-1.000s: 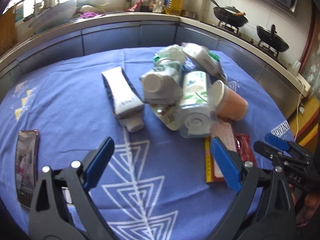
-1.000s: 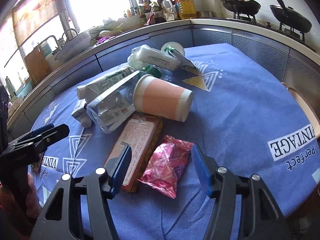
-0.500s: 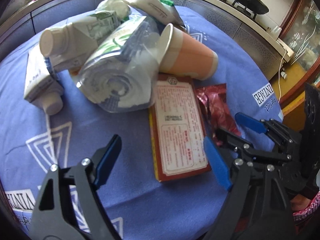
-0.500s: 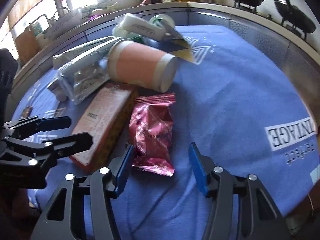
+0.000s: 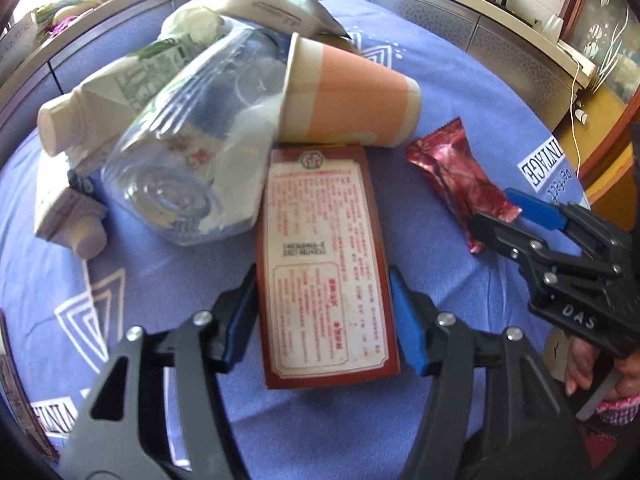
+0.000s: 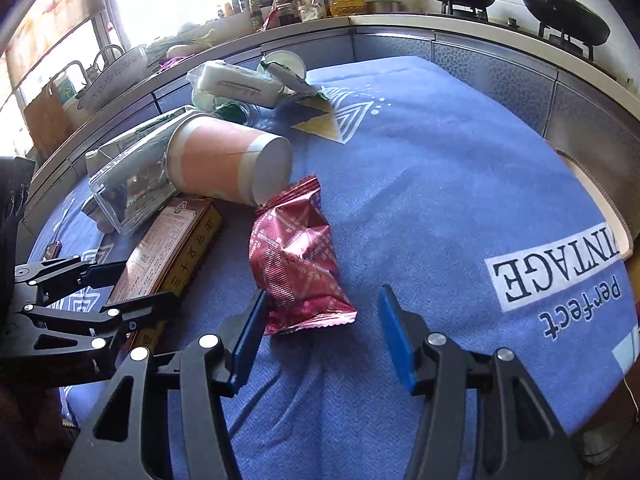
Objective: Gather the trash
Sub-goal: 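Grasp the red-bordered card box with the left tool while the right tool grasps the pink wrapper, then carry both items to the beige basket and open both tools to drop them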
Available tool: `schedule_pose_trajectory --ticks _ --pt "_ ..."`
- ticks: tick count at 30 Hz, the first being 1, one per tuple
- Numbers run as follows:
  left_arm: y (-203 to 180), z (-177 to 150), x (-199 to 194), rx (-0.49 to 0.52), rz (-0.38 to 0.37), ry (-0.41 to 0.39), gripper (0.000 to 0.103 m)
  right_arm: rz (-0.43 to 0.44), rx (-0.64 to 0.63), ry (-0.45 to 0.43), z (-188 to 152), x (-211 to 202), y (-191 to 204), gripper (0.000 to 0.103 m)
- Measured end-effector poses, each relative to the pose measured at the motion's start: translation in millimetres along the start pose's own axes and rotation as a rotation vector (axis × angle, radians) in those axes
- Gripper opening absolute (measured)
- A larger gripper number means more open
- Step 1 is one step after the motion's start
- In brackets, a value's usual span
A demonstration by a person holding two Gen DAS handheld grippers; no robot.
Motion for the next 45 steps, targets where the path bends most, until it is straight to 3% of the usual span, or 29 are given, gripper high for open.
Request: schedule_pose_trajectory --ticks 2,4,6,10,16,21,26,29,32,35,36,38,40,45 --pt "-5 -3 -6 0.003 -0.039 -0.007 0.059 0.018 -0.026 -0.002 3 4 3 0.039" --pt "-11 -3 -16 0.022 -0.076 -0.024 0.059 0.056 -0.019 -0.006 3 1 2 0.033" --pt "-19 0 -25 0.044 -0.104 -0.04 0.059 0.103 0.017 -0.023 4 -5 -2 0.013" --pt "-48 21 -37 0.092 -0.174 -0.06 0.059 0.117 0.135 -0.098 14 -26 -38 0.013" --pt "-124 92 -33 0.18 -0.321 -0.07 0.059 0.072 0.28 -0.23 41 -64 -119 0.013" --pt "-230 155 -16 0.31 -0.41 -0.087 0.059 -0.046 0.409 -0.334 66 -92 -229 0.013" --pt "-344 195 25 0.354 -0.488 -0.011 0.059 -0.164 0.491 -0.304 71 -85 -328 0.013" --pt "-389 216 64 0.362 -0.488 0.043 0.06 -0.194 0.544 -0.268 62 -69 -367 0.015" --pt "-415 227 106 0.347 -0.444 0.09 0.06 -0.248 0.569 -0.251 50 -55 -393 0.02" --pt "-428 224 152 0.313 -0.368 0.189 0.064 -0.249 0.604 -0.26 41 -42 -411 0.04" --pt "-430 222 162 0.299 -0.356 0.221 0.064 -0.26 0.628 -0.243 36 -38 -414 0.054" --pt "-430 217 174 0.282 -0.346 0.26 0.064 -0.246 0.658 -0.26 29 -37 -416 0.063" --pt "-428 217 176 0.288 -0.354 0.257 0.064 -0.263 0.658 -0.282 23 -42 -413 0.07" --pt "-409 229 158 0.25 -0.373 0.19 0.065 -0.278 0.674 -0.339 17 -64 -400 0.075"
Point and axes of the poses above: each gripper's, at about its wrist camera, not at the fingertips, and x roughly the way its jaws point, y to its left, z to its top, the point moved 10 cm from there along x, roughly the way its jaws point, and after that the axes turned 5 degrees about z, right-handed, at the moved point
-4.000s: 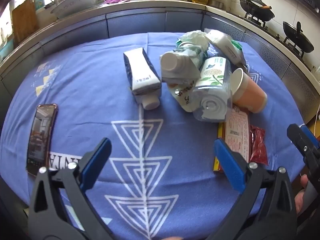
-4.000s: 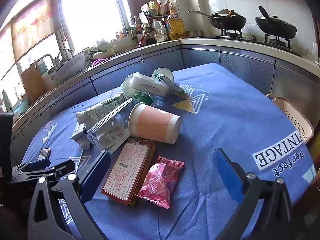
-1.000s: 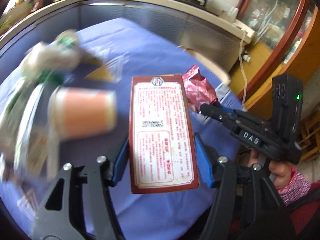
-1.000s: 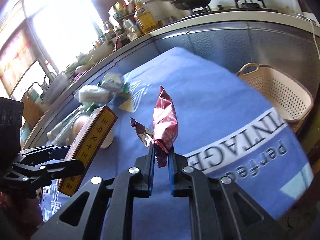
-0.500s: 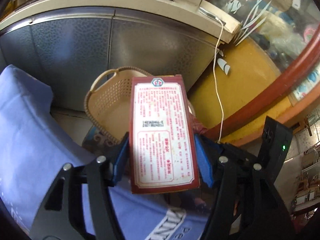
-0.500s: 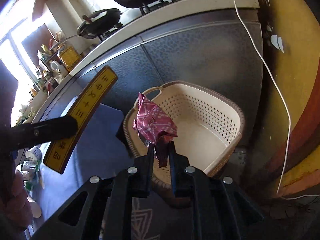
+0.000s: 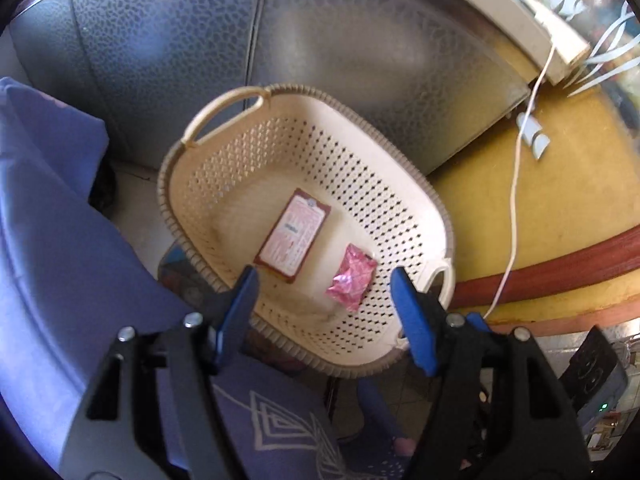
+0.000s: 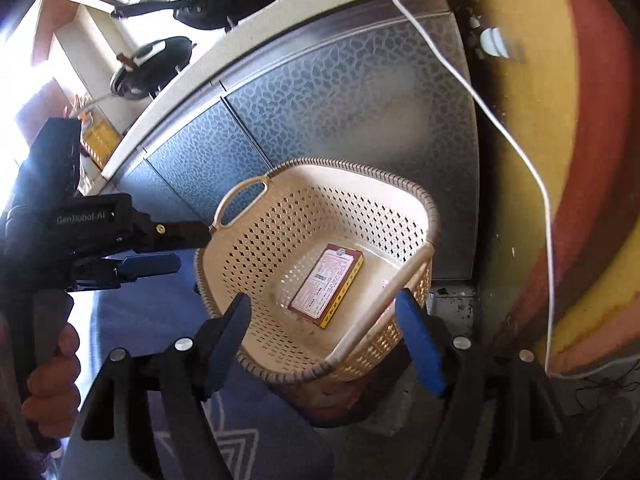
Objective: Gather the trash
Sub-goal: 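Carry both items to the beige basket and open both tools to drop them, then return both tools to the table, then grasp the blue milk carton with the left tool while the right tool grasps the clear bottle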
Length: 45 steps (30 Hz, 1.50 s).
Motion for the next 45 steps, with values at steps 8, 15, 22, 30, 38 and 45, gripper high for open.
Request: schedule_pose_trajectory --ticks 8,15,22,30,38,45 --pt "-1 -22 -106 0.025 -0.087 -0.18 0.066 0.005 -0.021 -0.129 2 -67 25 0.075" --pt "42 -82 -227 0.026 -0.111 -0.371 0.066 0.147 -0.077 -0.167 -1 -108 91 0.075" --pt "171 -186 -318 -0.09 0.058 -0.476 0.066 0.327 -0.244 -0.075 -40 -109 196 0.063" --pt "308 -315 -391 -0.39 0.22 -0.558 0.066 0.555 -0.372 0.234 -148 -83 324 0.052" --pt "374 -396 -393 -0.55 0.261 -0.535 0.066 0.589 -0.583 0.317 -222 -102 403 0.052" --pt "417 -419 -365 -0.678 0.219 -0.477 0.072 0.726 -0.507 0.554 -279 -102 444 0.053"
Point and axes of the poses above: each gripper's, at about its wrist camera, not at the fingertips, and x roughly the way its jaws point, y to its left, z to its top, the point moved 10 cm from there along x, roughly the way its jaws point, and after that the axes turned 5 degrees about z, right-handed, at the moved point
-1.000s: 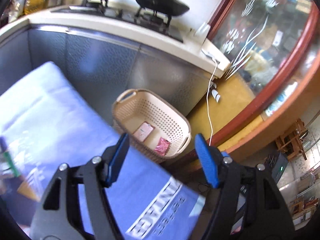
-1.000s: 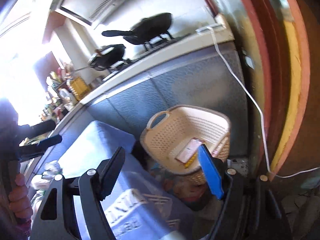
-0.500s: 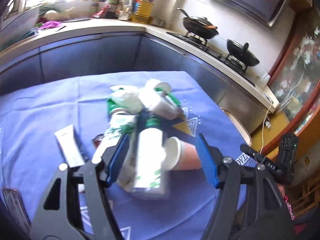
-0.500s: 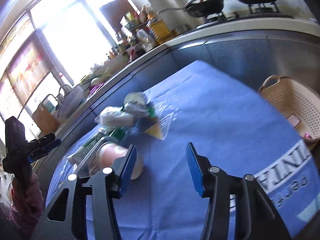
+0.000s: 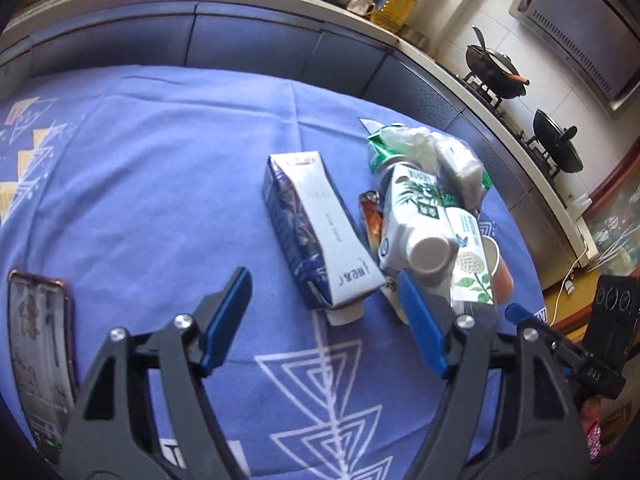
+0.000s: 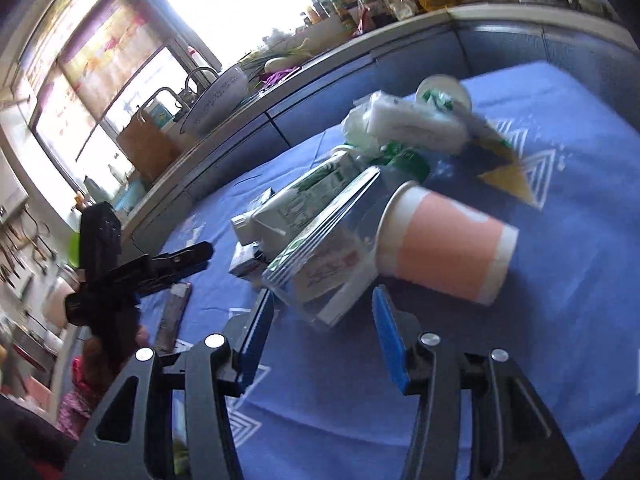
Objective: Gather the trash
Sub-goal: 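Grasp the blue milk carton with the left tool while the right tool grasps the clear bottle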
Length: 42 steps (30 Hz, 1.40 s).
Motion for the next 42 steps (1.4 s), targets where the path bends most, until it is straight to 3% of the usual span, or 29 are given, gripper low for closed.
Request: schedule_pose_trajectory --ticks 2,5,11,14,16,18,28,31,36,42 --pt "3 6 9 -0.046 -0.047 0.019 0.072 0.074 0.146 0.007 -1 7 -7 0.057" --pt "8 18 25 -0.083 -0.044 0.035 0.072 0.097 0.321 0.004 3 14 -22 0.068" --pt "11 28 62 -0.073 0.023 0.087 0.073 0.085 0.446 0.042 10 38 -36 0.075" --pt "4 25 76 -0.072 0.011 0.125 0.073 0.101 0.509 0.072 8 52 -41 0.076" --pt "-1 25 76 -0.05 0.019 0.111 0.065 0.155 0.541 0.082 6 57 -42 0.074" --pt "-4 20 73 -0.06 -0.005 0.111 0.062 0.196 0.546 0.108 0 55 -39 0.064" --pt "17 -15 22 -0.144 -0.034 0.036 0.059 0.176 0.302 0.177 -47 16 -12 0.063" --pt "20 -21 -1 -0.173 -0.061 -0.018 0.058 0.157 0.243 0.151 -51 5 -6 0.063" --pt "9 -18 -29 -0.152 -0.073 -0.075 0.058 0.228 0.2 0.061 -33 -11 16 0.061" --pt "-16 -6 -54 -0.097 -0.111 -0.142 0.058 0.264 0.143 0.062 -31 -16 31 0.061"
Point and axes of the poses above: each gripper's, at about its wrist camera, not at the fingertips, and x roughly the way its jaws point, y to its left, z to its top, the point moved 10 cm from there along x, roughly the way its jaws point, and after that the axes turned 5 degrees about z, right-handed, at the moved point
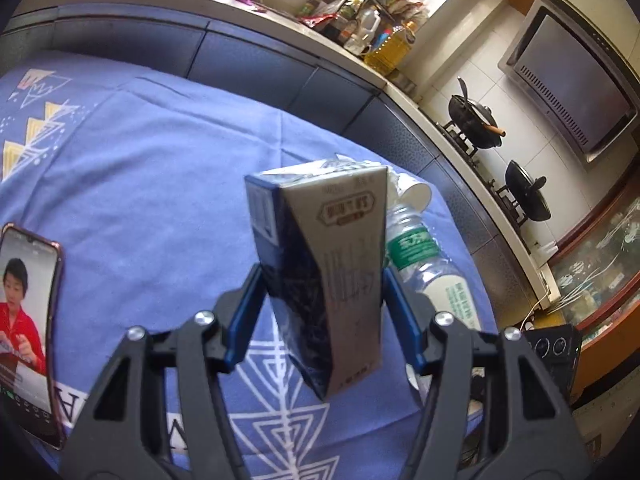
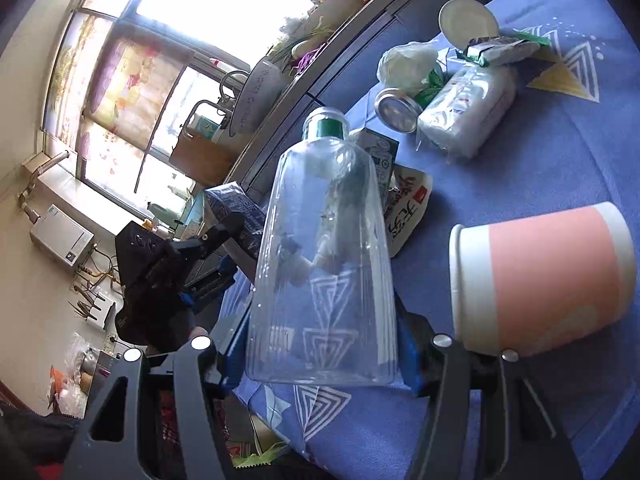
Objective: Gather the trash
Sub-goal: 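Grasp the blue milk carton with the left tool while the right tool grasps the clear bottle, then carry the carton and bottle to the beige basket and release both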
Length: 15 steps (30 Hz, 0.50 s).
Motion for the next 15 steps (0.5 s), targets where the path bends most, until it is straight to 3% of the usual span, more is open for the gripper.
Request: schedule_pose_trajectory --ticks 6,12,15 --pt "-7 2 10 0.01 0.005 0.024 0.058 0.006 -0.011 -0.01 0 0 0 0.061" --pt "-32 16 0 0.057 -0.025 -0.013 0.058 0.009 -0.076 -0.043 15 -2 18 0.061" --pt "-44 21 3 0.09 -0.039 -0.005 0.058 0.031 -0.024 -0.047 20 -1 6 0.061"
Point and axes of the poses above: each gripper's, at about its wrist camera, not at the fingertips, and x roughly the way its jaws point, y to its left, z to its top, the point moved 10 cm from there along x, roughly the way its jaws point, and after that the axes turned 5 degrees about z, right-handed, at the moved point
